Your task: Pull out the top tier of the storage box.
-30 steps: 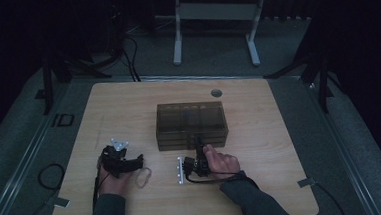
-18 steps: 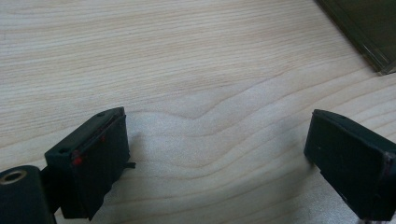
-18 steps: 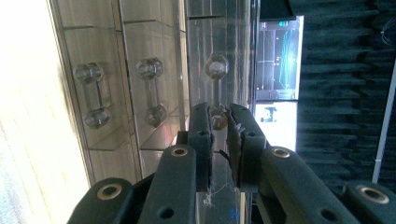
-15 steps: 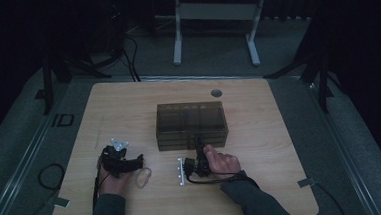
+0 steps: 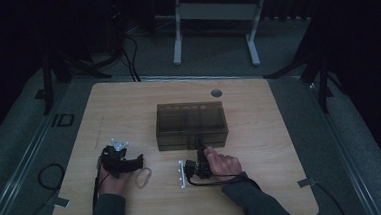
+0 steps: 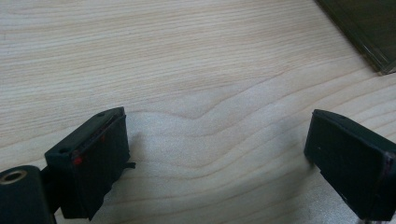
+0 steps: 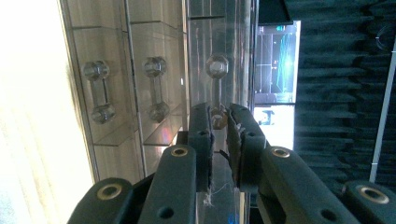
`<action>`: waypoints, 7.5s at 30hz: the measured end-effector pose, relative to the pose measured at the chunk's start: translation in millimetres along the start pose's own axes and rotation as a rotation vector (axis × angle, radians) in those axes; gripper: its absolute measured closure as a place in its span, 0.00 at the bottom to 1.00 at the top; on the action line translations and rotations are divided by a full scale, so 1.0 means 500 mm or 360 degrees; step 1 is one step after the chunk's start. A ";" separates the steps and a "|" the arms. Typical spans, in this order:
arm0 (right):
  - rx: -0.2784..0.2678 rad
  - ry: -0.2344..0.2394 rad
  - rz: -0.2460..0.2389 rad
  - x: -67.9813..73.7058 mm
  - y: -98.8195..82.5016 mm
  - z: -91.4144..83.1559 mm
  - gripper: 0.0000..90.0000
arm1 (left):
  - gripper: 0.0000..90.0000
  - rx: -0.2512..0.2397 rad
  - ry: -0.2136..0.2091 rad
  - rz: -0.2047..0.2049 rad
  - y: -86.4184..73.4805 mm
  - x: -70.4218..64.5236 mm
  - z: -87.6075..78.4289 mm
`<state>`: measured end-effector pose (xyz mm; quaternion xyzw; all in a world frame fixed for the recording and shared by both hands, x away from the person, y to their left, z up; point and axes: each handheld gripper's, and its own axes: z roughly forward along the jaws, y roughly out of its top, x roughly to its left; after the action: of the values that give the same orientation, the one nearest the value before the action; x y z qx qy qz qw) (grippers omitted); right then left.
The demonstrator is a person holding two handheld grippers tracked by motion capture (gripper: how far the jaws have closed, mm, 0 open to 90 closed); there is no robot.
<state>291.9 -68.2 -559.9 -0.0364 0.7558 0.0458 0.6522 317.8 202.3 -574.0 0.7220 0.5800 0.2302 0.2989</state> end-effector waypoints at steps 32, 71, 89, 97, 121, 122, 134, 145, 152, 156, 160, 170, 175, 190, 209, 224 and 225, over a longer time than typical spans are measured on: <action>-0.0088 0.0355 0.0471 -0.050 -0.018 -0.035 0.68 | 0.07 0.0001 0.0000 0.0000 0.000 0.000 0.000; -0.0145 0.0697 0.1025 -0.108 -0.088 -0.025 0.56 | 0.07 0.0002 0.0001 -0.0001 0.000 0.000 0.000; -0.0119 0.0742 0.1330 -0.134 -0.165 -0.012 0.55 | 0.07 0.0004 0.0002 0.0002 0.000 0.000 0.000; -0.0105 0.0745 0.1506 -0.141 -0.210 -0.008 0.55 | 0.07 0.0005 0.0002 0.0003 0.000 0.000 0.000; -0.0201 0.0902 0.1738 -0.126 -0.266 0.011 0.56 | 0.30 0.0010 -0.0025 0.0028 0.001 -0.007 -0.014; -0.0204 0.0910 0.1746 -0.124 -0.268 0.012 0.56 | 0.31 0.0012 -0.0028 0.0028 0.002 -0.008 -0.015; -0.0232 0.0974 0.1833 -0.113 -0.271 0.022 0.57 | 0.45 0.0032 -0.0086 0.0030 0.007 -0.013 -0.027; -0.0230 0.0997 0.1878 -0.109 -0.274 0.025 0.59 | 0.55 -0.0146 -0.0237 0.0106 0.025 -0.039 -0.081; -0.0214 0.0996 0.1916 -0.111 -0.278 0.025 0.66 | 0.62 -0.0233 -0.0365 0.0125 0.041 -0.056 -0.108; -0.0211 0.0998 0.1928 -0.110 -0.279 0.025 0.66 | 0.63 -0.0253 -0.0399 0.0160 0.053 -0.070 -0.118; -0.0209 0.1005 0.1942 -0.110 -0.280 0.026 0.67 | 0.63 -0.0272 -0.0412 0.0186 0.065 -0.084 -0.123; -0.0209 0.1016 0.1950 -0.108 -0.282 0.027 0.67 | 0.68 -0.0298 -0.0422 0.0236 0.080 -0.108 -0.116; -0.0213 0.1022 0.1954 -0.108 -0.282 0.027 0.67 | 0.70 -0.0317 -0.0423 0.0243 0.088 -0.115 -0.110; -0.0215 0.1028 0.1958 -0.107 -0.282 0.027 0.66 | 0.76 -0.0333 -0.0417 0.0270 0.102 -0.136 -0.085; -0.0193 0.1022 0.1960 -0.105 -0.281 0.028 0.70 | 0.78 -0.0313 -0.0401 0.0265 0.100 -0.144 -0.074; -0.0157 0.0972 0.1975 -0.104 -0.278 0.025 0.77 | 0.80 -0.0311 -0.0306 0.0317 0.097 -0.158 -0.079; -0.0158 0.0966 0.1978 -0.103 -0.278 0.024 0.77 | 0.80 -0.0311 -0.0306 0.0318 0.096 -0.159 -0.079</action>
<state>327.4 -205.3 -513.9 0.3622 0.7825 0.4333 0.2623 307.0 124.4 -510.8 0.7622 0.4489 0.2440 0.3974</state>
